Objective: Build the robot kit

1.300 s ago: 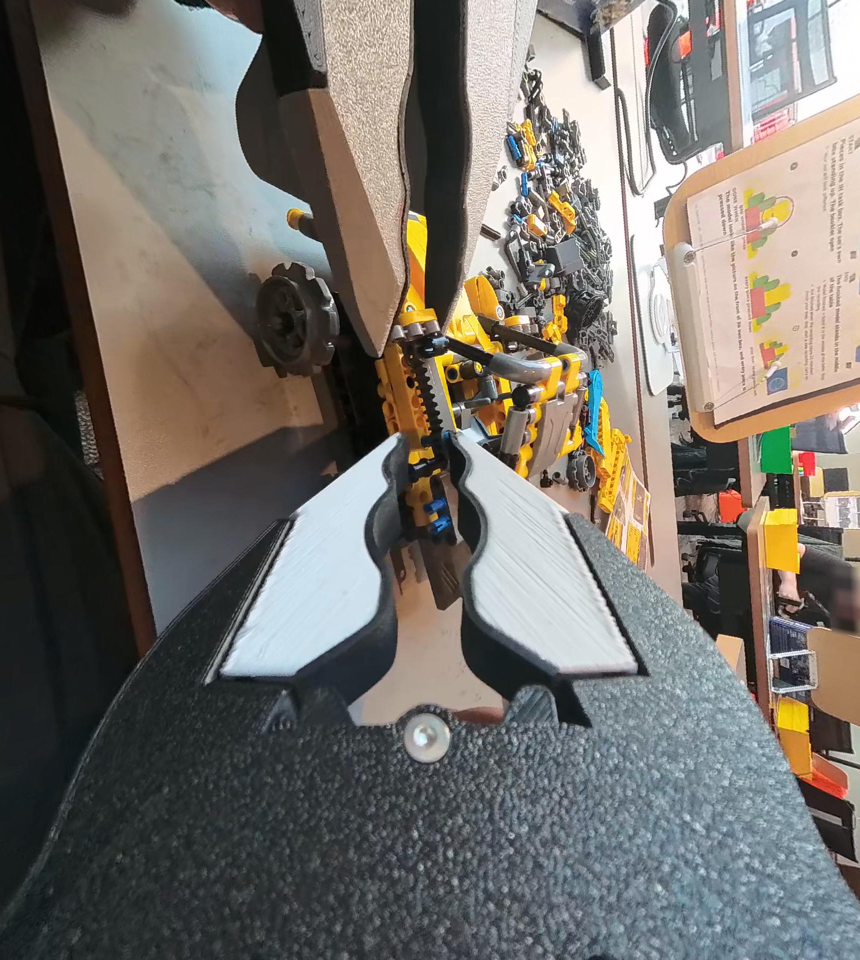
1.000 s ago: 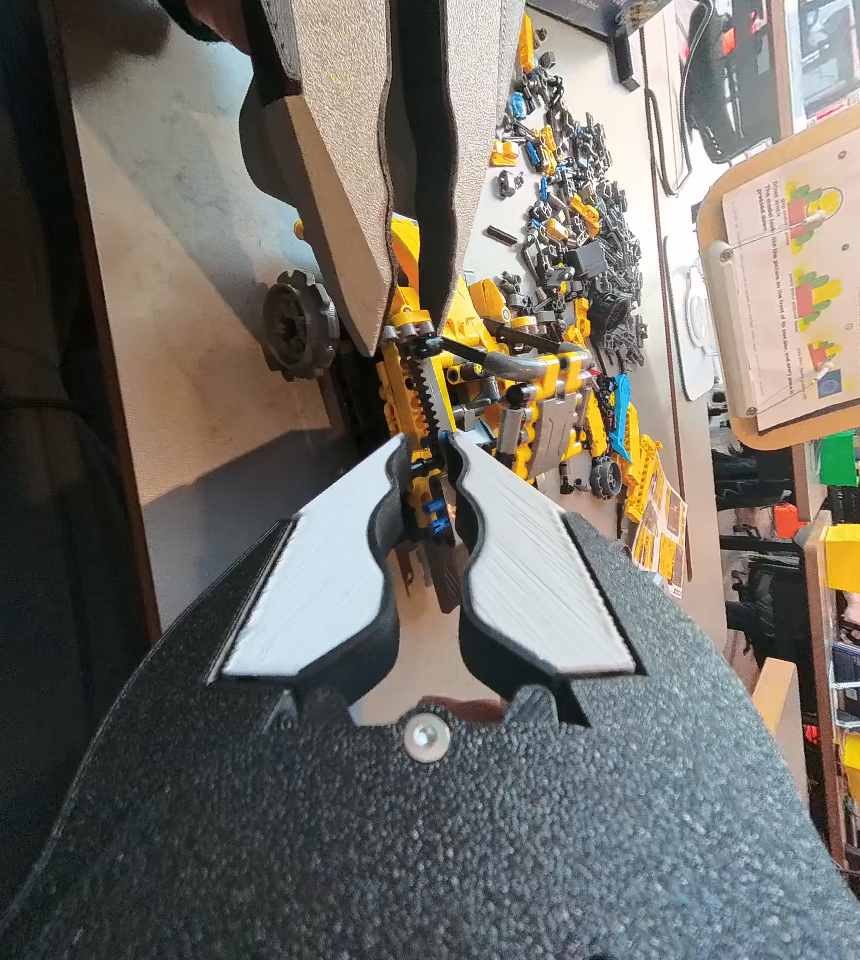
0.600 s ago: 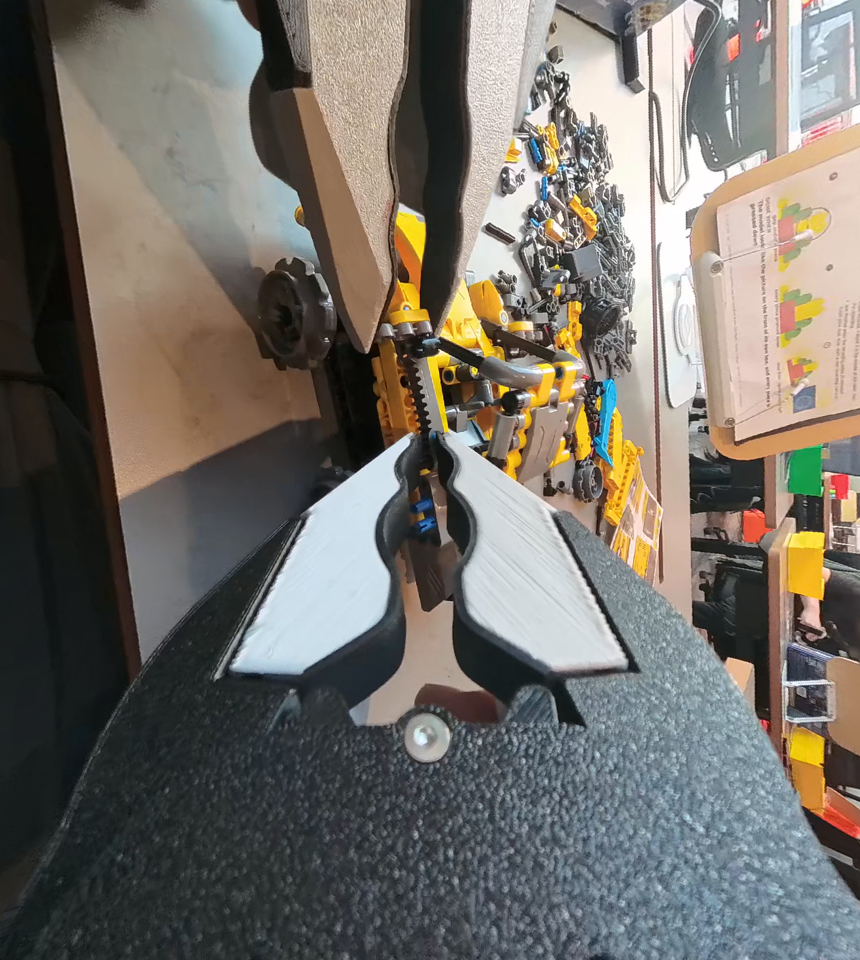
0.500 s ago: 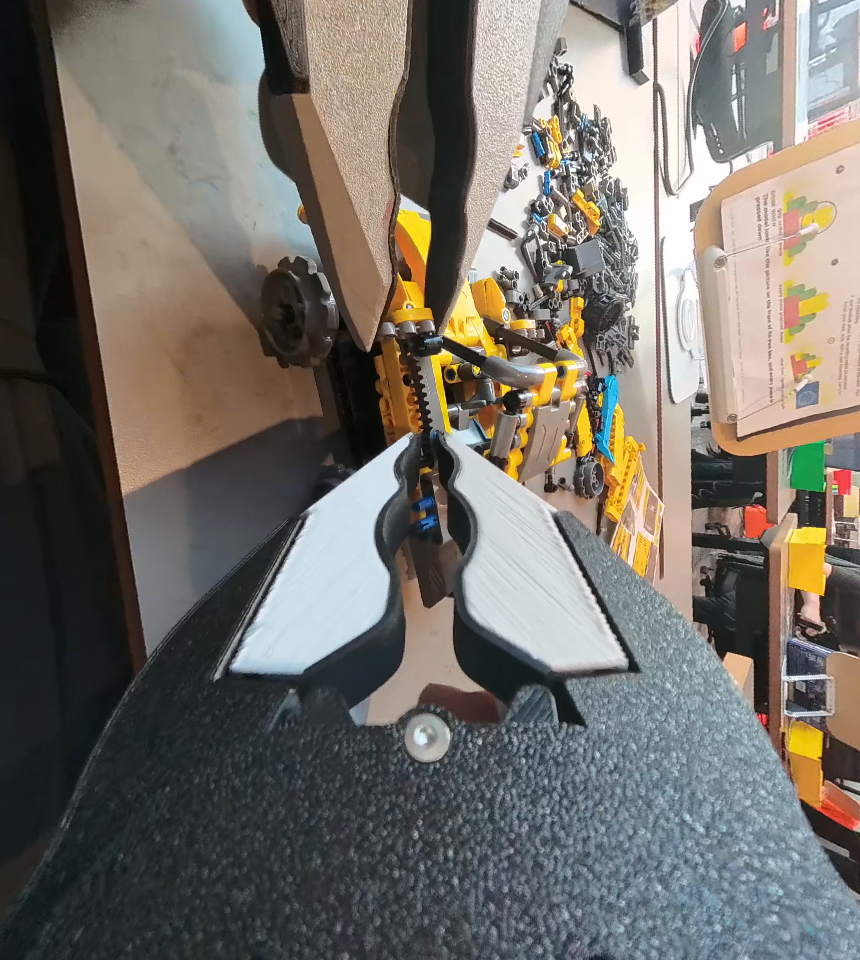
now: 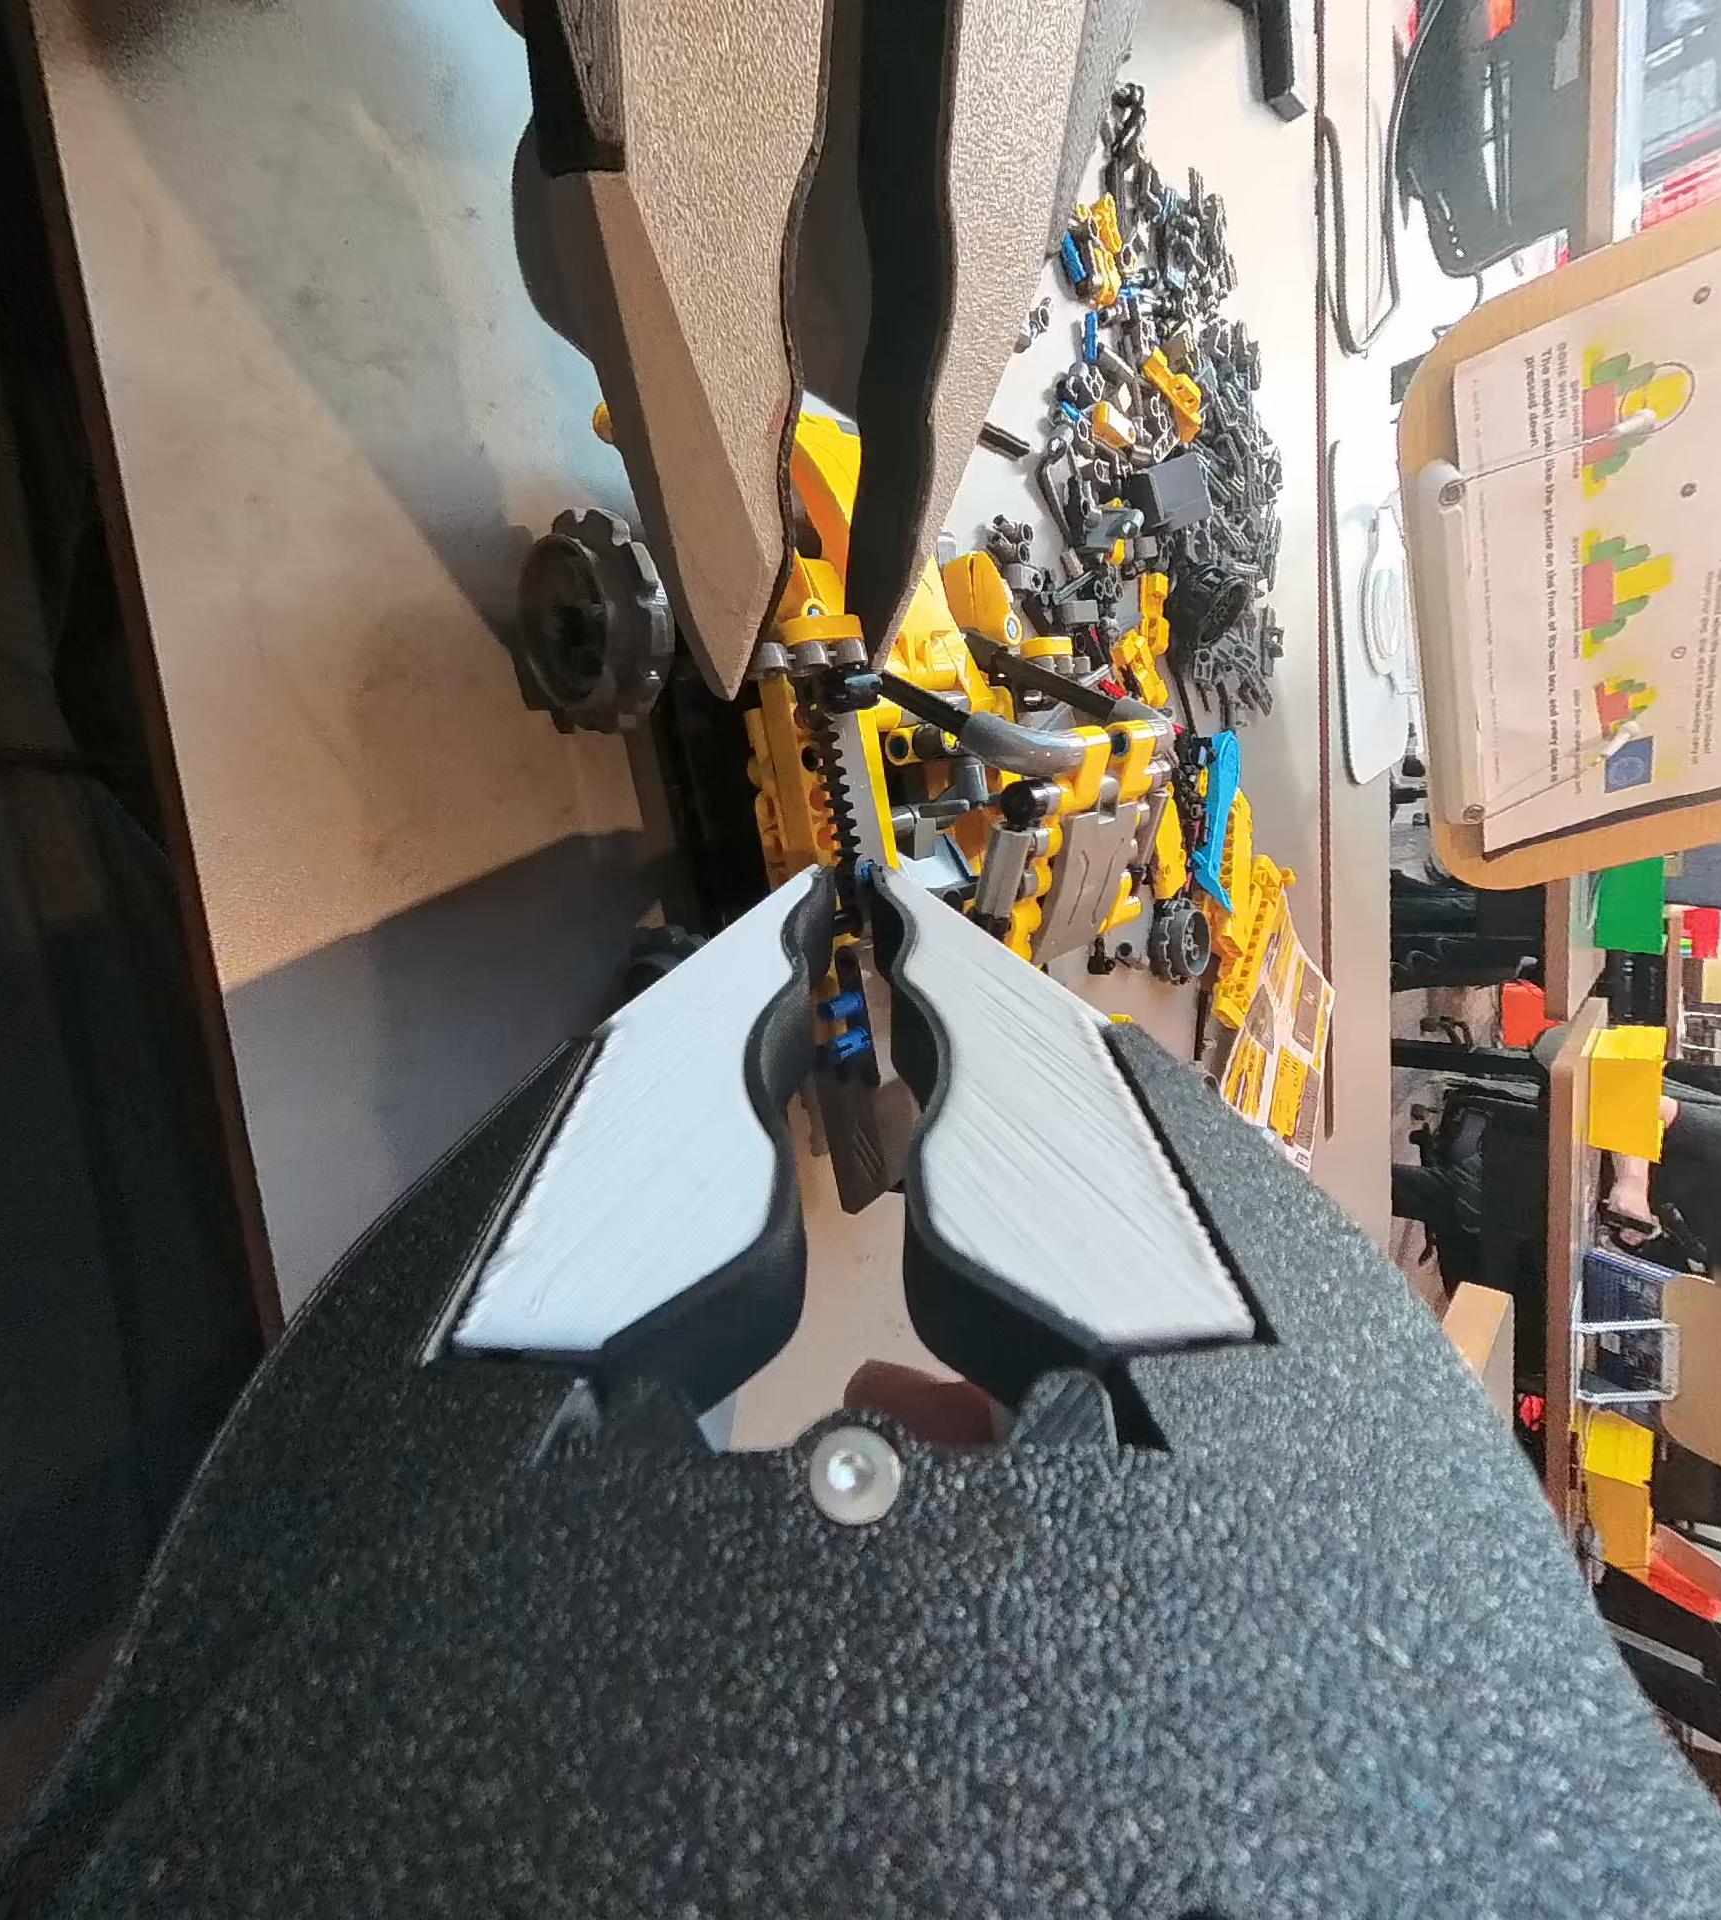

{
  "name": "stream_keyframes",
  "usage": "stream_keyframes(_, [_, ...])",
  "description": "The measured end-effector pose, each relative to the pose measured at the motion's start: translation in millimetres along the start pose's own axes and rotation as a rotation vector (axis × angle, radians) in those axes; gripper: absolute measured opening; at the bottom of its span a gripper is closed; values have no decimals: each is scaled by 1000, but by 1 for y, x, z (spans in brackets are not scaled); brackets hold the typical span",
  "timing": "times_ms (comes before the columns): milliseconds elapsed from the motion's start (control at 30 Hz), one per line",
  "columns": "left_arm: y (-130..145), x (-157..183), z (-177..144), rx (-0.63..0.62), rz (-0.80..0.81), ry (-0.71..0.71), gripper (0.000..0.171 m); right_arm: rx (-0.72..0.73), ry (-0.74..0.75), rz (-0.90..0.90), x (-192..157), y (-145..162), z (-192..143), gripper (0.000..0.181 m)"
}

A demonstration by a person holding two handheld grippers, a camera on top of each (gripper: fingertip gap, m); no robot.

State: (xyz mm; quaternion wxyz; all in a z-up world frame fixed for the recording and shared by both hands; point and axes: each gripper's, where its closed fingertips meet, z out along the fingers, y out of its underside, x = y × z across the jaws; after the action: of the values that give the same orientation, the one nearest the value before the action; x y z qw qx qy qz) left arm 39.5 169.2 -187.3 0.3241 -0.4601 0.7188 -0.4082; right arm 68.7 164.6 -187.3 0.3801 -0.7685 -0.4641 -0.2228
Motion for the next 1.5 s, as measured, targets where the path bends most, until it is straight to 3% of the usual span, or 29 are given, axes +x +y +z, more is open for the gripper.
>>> stream_keyframes(800, [-1, 0, -1, 52, -97, 44, 22, -14, -32, 9, 0, -1, 2, 11])
stream_keyframes(1500, [0, -2, 0, -2, -63, 38, 22, 8, -35, 45, 4, -1, 1, 14])
